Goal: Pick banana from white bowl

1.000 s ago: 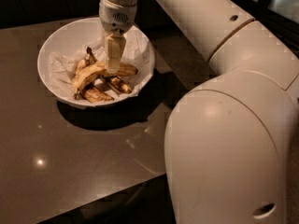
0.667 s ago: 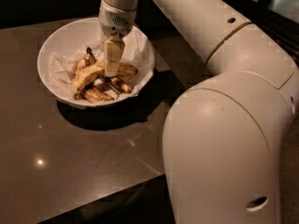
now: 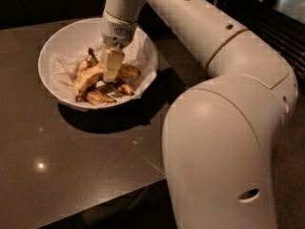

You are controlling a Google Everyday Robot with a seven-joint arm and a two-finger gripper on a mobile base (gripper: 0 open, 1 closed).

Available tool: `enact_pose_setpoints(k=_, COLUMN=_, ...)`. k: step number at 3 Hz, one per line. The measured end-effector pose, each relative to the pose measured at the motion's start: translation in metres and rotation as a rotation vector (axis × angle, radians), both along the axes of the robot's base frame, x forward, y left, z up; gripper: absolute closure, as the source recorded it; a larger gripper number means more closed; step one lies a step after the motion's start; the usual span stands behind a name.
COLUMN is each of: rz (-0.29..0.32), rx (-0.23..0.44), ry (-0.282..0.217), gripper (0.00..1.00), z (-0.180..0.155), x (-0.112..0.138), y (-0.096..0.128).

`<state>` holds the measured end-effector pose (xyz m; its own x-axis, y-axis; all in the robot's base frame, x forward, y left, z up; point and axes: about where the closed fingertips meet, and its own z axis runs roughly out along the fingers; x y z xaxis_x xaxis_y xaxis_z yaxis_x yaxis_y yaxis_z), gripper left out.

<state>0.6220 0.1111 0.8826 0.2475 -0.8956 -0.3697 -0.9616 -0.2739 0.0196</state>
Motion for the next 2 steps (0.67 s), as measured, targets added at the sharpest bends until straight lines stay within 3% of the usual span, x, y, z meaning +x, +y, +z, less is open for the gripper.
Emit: enact_pose_setpoints(k=2, rz=0.0, rx=0.0, ry=0.001, gripper=0.97, z=-0.0003, x=-0.0001, y=0.0002)
